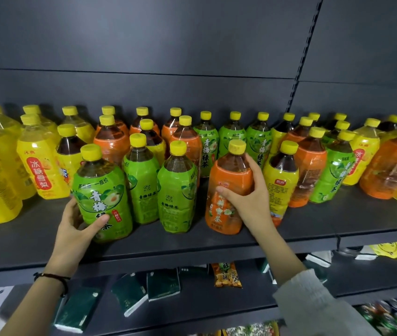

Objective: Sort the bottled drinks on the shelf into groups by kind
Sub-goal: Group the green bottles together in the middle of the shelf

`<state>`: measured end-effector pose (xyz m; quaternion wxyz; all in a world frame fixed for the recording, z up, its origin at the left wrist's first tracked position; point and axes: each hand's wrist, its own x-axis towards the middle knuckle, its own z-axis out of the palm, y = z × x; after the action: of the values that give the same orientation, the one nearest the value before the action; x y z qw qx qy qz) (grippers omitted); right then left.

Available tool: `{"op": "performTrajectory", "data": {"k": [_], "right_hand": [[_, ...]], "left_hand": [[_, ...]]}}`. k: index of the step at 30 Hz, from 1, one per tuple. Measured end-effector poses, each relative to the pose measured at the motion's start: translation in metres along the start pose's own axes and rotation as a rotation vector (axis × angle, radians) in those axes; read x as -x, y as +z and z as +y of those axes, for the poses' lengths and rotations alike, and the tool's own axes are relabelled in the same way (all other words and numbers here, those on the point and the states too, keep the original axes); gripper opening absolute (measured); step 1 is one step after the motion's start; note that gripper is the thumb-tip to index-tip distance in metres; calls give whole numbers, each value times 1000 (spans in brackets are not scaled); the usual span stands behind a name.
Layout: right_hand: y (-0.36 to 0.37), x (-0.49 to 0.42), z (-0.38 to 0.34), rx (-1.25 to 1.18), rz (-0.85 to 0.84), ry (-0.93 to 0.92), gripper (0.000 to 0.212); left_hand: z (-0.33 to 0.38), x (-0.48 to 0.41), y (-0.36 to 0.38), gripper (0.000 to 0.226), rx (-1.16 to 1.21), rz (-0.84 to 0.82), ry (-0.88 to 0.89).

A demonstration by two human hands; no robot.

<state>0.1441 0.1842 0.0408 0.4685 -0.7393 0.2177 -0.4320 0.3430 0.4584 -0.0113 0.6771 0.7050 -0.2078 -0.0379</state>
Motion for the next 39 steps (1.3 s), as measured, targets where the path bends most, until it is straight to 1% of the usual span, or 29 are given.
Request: {"op": "performTrajectory", "data": {"k": [5,9,12,14,20,23,26,28,32,34,36,39], "right_hand": [[-25,23,1,-30,68,-26,91],[-60,38,1,-41,142,-15,88],[-93,43,1,-24,197,-22,87],[-116,44,2,13,238,-23,87],[-162,23,19,141,410,-54,83],[-164,3,33,166,404,-60,84],[-160,-14,46,133,372,-62,85],[-157,-21,50,175,338,-75,84],[-164,-28,62,211,282,-93,87],[-173,-30,69,243,251,-57,89],[-176,-28,71,263,281,-1,91],[-163,-14,74,187,426,47,109]], "left_hand": [[3,8,4,75,6,-5,-4],[6,17,17,65,29,7,10],[7,24,25,68,29,19,19],[9,28,29,73,27,24,11],[15,34,42,62,21,59,54],[18,37,44,58,29,67,64],[12,34,40,47,13,49,86],[10,33,40,44,8,45,98],[12,34,46,44,9,64,113],[10,33,46,44,13,70,119],[7,32,45,45,11,74,114],[6,33,44,46,18,66,115]]}}
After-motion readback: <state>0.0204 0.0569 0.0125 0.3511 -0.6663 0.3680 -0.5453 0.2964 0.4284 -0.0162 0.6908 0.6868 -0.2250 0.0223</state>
